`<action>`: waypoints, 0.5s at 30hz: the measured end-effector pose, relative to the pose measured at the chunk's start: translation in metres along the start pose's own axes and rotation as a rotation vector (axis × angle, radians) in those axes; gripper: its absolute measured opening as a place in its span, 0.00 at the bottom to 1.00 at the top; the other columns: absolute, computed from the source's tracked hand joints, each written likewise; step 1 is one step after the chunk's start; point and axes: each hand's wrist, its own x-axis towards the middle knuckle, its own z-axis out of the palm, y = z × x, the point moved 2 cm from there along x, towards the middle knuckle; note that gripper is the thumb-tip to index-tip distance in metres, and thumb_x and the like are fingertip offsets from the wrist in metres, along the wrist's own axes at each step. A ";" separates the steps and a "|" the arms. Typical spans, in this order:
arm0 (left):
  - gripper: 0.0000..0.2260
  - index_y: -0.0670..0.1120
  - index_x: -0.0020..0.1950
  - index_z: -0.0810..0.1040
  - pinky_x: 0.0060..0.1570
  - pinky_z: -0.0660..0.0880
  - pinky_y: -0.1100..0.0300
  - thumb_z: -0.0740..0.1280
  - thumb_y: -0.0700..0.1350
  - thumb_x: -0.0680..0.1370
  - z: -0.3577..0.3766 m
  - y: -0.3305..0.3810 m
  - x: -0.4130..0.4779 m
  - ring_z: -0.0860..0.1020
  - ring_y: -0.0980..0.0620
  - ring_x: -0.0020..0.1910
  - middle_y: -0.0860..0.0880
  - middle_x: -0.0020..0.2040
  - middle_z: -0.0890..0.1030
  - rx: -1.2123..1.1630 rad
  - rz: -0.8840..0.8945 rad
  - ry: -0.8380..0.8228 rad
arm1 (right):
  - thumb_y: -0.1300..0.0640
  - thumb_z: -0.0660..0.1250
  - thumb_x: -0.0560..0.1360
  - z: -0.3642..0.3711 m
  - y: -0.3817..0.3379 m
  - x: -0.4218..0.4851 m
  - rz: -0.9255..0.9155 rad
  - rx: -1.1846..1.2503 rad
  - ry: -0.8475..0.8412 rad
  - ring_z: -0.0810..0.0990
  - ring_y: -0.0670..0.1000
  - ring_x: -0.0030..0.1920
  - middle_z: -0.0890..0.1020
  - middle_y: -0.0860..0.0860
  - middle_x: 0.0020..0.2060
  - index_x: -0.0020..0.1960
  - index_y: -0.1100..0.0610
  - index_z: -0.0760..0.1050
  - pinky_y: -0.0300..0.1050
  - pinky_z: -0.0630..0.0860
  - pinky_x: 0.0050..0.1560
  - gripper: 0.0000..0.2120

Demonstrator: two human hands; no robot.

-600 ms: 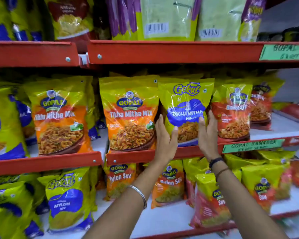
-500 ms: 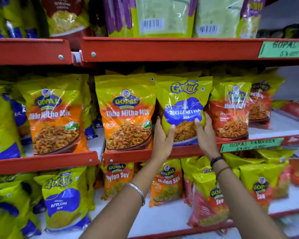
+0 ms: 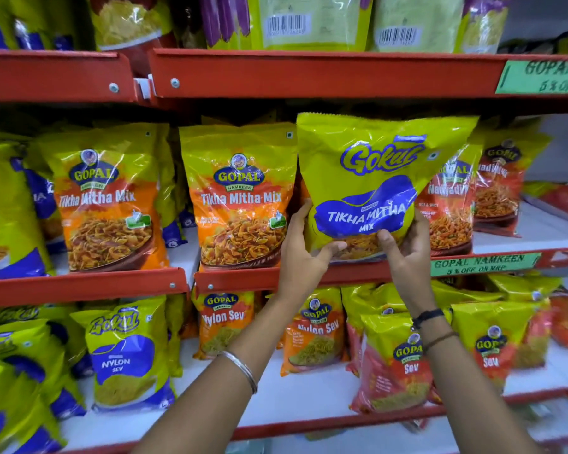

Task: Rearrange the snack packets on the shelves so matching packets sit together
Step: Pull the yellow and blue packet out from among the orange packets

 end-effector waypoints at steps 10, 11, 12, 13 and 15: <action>0.32 0.51 0.68 0.68 0.63 0.74 0.51 0.75 0.51 0.66 -0.070 -0.019 -0.094 0.74 0.53 0.65 0.53 0.65 0.75 -0.008 -0.057 0.099 | 0.46 0.72 0.68 0.035 0.001 -0.097 0.105 0.019 -0.066 0.79 0.49 0.56 0.80 0.51 0.56 0.63 0.54 0.71 0.47 0.76 0.58 0.27; 0.32 0.52 0.67 0.68 0.62 0.74 0.50 0.75 0.52 0.66 -0.079 -0.028 -0.104 0.74 0.53 0.64 0.53 0.64 0.76 0.015 -0.090 0.091 | 0.44 0.73 0.66 0.039 0.012 -0.109 0.152 0.001 -0.090 0.79 0.52 0.56 0.81 0.53 0.56 0.62 0.55 0.72 0.53 0.77 0.58 0.29; 0.31 0.54 0.66 0.69 0.62 0.74 0.50 0.75 0.52 0.65 -0.088 -0.039 -0.114 0.75 0.54 0.64 0.53 0.64 0.76 0.037 -0.126 0.089 | 0.41 0.74 0.65 0.043 0.023 -0.122 0.199 -0.018 -0.118 0.80 0.55 0.56 0.81 0.54 0.56 0.62 0.55 0.72 0.57 0.77 0.58 0.31; 0.30 0.56 0.65 0.69 0.62 0.74 0.49 0.75 0.53 0.65 -0.096 -0.051 -0.124 0.75 0.53 0.63 0.52 0.63 0.76 0.057 -0.165 0.090 | 0.38 0.75 0.63 0.048 0.032 -0.133 0.242 -0.036 -0.141 0.80 0.56 0.56 0.82 0.53 0.55 0.61 0.53 0.73 0.59 0.77 0.57 0.33; 0.31 0.57 0.64 0.69 0.62 0.75 0.46 0.75 0.54 0.64 -0.116 -0.076 -0.143 0.76 0.51 0.63 0.49 0.63 0.77 0.096 -0.253 0.081 | 0.38 0.76 0.60 0.059 0.048 -0.156 0.328 -0.055 -0.166 0.81 0.49 0.54 0.83 0.46 0.52 0.59 0.48 0.74 0.51 0.78 0.55 0.31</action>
